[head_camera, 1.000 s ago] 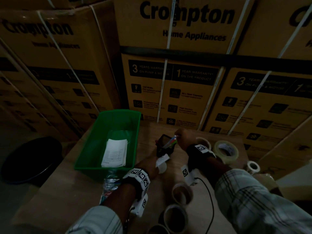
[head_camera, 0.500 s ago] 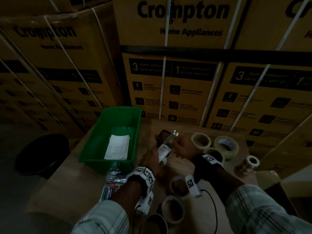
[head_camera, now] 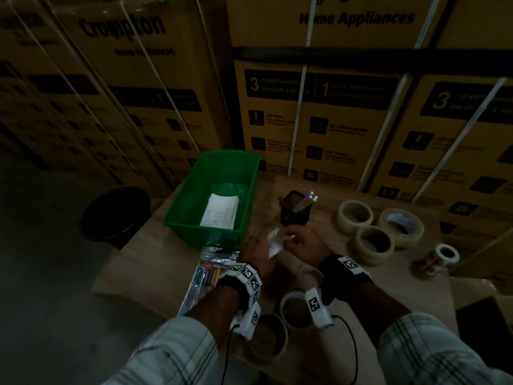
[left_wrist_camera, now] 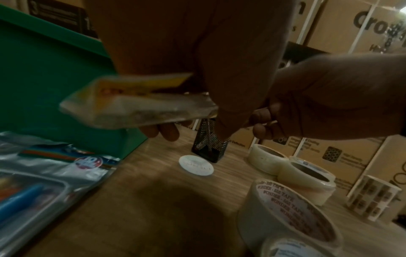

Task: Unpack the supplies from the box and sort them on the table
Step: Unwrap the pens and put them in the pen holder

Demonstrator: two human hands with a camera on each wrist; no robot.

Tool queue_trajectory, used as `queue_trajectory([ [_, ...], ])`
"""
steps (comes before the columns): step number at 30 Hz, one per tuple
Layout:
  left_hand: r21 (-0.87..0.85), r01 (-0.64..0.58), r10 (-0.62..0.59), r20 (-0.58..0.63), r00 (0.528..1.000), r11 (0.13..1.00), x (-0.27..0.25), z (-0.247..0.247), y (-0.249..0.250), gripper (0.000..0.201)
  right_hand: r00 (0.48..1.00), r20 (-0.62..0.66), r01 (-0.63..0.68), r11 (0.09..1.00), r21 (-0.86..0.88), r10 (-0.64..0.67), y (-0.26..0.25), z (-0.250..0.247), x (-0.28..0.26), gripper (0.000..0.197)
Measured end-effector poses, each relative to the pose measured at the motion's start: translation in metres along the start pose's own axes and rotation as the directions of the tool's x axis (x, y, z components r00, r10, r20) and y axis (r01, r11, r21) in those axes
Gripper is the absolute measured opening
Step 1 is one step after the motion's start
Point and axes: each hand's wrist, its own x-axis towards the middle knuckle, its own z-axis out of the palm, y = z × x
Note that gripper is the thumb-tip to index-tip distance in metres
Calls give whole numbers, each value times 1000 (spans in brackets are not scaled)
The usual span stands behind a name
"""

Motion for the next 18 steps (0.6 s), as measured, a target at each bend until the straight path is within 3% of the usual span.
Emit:
queue_trajectory([
  [2, 9, -17, 17, 9, 1000, 1000, -10, -9, 0, 81, 999, 22, -37, 999, 20, 36, -5, 6, -3, 17],
  [9, 80, -138, 138, 6, 990, 987, -53, -31, -19, 68, 993, -113, -33, 998, -45, 28, -26, 38, -20, 14],
  [11, 110, -167, 168, -4, 986, 980, -65, -38, -32, 68, 985, -159, -86, 992, -91, 71, -34, 56, -24, 29],
  [14, 229, -188, 188, 21, 982, 955, -81, -49, -50, 76, 973, -126, -209, 970, -123, 193, -51, 81, -29, 50],
  [18, 307, -269, 276, 19, 961, 913, -99, -53, -65, 84, 963, -118, -269, 910, -315, 243, -79, 95, -47, 42],
])
